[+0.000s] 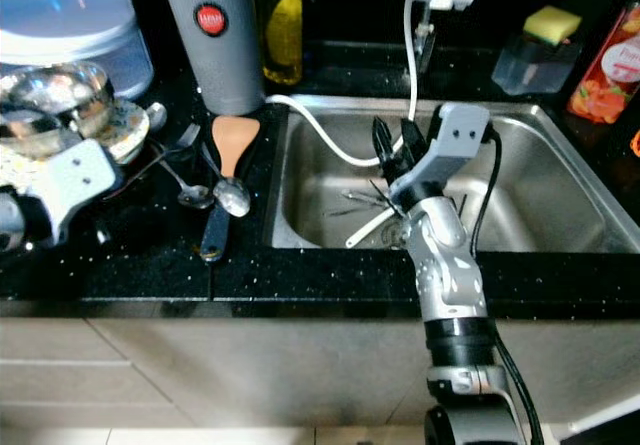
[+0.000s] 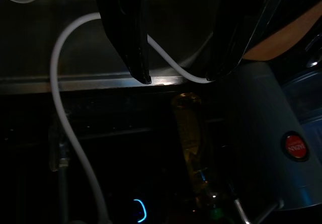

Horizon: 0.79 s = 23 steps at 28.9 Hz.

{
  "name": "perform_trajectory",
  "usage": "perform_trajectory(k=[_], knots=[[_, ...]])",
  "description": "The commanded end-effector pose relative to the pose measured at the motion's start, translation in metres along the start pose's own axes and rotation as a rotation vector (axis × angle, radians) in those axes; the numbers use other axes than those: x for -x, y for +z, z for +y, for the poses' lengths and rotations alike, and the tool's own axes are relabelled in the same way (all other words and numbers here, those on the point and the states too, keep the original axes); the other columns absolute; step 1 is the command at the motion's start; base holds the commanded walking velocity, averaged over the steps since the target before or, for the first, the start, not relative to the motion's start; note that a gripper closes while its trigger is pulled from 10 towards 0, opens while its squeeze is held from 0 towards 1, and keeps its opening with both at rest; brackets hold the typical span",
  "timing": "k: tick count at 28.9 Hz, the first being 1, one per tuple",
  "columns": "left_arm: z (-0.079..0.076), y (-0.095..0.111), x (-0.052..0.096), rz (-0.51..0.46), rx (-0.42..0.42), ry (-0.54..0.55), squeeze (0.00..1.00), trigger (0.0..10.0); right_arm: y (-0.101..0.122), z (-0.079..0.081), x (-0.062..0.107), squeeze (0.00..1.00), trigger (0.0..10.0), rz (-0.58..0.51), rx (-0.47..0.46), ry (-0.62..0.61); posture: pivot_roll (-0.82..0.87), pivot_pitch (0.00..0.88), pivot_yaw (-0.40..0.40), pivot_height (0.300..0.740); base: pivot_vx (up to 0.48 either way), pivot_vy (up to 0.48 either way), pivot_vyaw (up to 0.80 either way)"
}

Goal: Kitchen organization

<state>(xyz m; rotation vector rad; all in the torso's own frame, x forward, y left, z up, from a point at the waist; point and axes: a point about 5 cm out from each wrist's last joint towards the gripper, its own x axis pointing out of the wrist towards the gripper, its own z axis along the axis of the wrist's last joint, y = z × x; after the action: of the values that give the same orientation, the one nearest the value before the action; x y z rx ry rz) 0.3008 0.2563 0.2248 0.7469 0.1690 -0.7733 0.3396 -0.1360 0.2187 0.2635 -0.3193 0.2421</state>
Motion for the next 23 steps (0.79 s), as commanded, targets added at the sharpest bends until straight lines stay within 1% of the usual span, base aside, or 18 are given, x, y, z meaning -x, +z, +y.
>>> perform_trajectory(k=[1,2,3,5,7,8,9,10,11,13,14,15,16,17,18,19,21,23], knots=[[-0.013,-0.001,-0.013,-0.013,0.026,-0.121,0.0,10.0,-0.001,-0.006,0.004,0.0,10.0,0.01,0.011,-0.021,0.19,0.0,-0.053,0.74,0.0,0.0,0.0],[-0.013,-0.001,-0.013,-0.013,0.026,-0.121,0.0,10.0,-0.001,-0.006,0.004,0.0,10.0,0.01,0.011,-0.021,0.19,0.0,-0.053,0.74,0.0,0.0,0.0],[-0.022,0.0,-0.02,-0.022,0.024,-0.202,0.0,10.0,-0.001,-0.008,0.006,0.0,10.0,0.011,0.016,-0.031,0.18,0.0,-0.043,0.74,0.0,0.0,0.0],[-0.03,0.0,-0.026,-0.012,0.0,-0.268,0.0,10.0,-0.001,-0.01,0.008,0.0,10.0,0.01,0.019,-0.041,0.17,0.0,-0.038,0.74,0.0,0.0,0.0],[-0.033,-0.003,-0.029,0.008,-0.022,-0.285,0.0,10.0,0.0,-0.011,0.009,0.0,10.0,0.008,0.021,-0.047,0.17,0.0,-0.033,0.74,0.0,0.0,0.0],[-0.029,-0.006,-0.032,0.029,-0.033,-0.262,0.0,10.0,0.0,-0.012,0.01,0.0,10.0,0.007,0.021,-0.052,0.16,0.0,-0.025,0.74,0.0,0.0,0.0],[-0.029,-0.006,-0.032,0.029,-0.033,-0.262,0.0,10.0,0.0,-0.012,0.01,0.0,10.0,0.007,0.021,-0.052,0.16,0.0,-0.025,0.74,0.0,0.0,0.0],[-0.025,-0.009,-0.035,0.052,-0.049,-0.231,0.0,10.0,0.0,-0.012,0.011,0.0,10.0,0.005,0.022,-0.055,0.16,0.0,-0.025,0.74,0.0,0.0,0.0],[-0.025,-0.009,-0.035,0.052,-0.049,-0.231,0.0,10.0,0.0,-0.012,0.011,0.0,10.0,0.005,0.022,-0.055,0.16,0.0,-0.025,0.74,0.0,0.0,0.0],[-0.011,-0.02,-0.04,0.145,-0.085,-0.125,0.0,10.0,0.001,-0.013,0.012,0.0,10.0,0.004,0.024,-0.061,0.15,0.0,-0.022,0.74,0.0,0.0,0.0],[-0.011,-0.02,-0.04,0.145,-0.085,-0.125,0.0,10.0,0.001,-0.013,0.012,0.0,10.0,0.004,0.024,-0.061,0.15,0.0,-0.022,0.74,0.0,0.0,0.0],[-0.006,-0.024,-0.041,0.179,-0.095,-0.095,0.0,8.2,0.001,-0.013,0.012,0.0,10.0,0.004,0.025,-0.063,0.15,0.0,-0.022,0.74,0.0,0.0,0.0],[-0.002,-0.028,-0.04,0.22,-0.102,-0.067,0.0,8.2,0.001,-0.014,0.013,0.0,10.0,0.003,0.026,-0.064,0.15,0.0,-0.021,0.74,0.0,0.0,0.0],[0.001,-0.034,-0.038,0.256,-0.1,-0.047,0.0,1.6,0.001,-0.014,0.013,0.0,10.0,0.003,0.027,-0.066,0.15,0.0,-0.021,0.74,0.0,0.0,0.0],[0.001,-0.034,-0.038,0.256,-0.1,-0.047,0.0,1.6,0.001,-0.014,0.013,0.0,10.0,0.003,0.027,-0.066,0.15,0.0,-0.021,0.74,0.0,0.0,0.0],[0.003,-0.037,-0.037,0.278,-0.098,-0.036,0.0,0.0,0.001,-0.014,0.013,0.0,10.0,0.004,0.027,-0.067,0.15,0.0,-0.021,0.74,0.0,0.0,0.0],[0.004,-0.04,-0.035,0.293,-0.092,-0.028,0.0,0.0,0.001,-0.014,0.013,0.0,10.0,0.004,0.028,-0.067,0.15,0.0,-0.022,0.74,0.0,0.0,0.0],[0.001,-0.042,-0.036,0.268,-0.08,-0.04,0.0,0.0,0.002,-0.014,0.012,0.0,10.0,0.005,0.027,-0.062,0.16,0.0,-0.036,0.74,0.0,0.0,0.0]])
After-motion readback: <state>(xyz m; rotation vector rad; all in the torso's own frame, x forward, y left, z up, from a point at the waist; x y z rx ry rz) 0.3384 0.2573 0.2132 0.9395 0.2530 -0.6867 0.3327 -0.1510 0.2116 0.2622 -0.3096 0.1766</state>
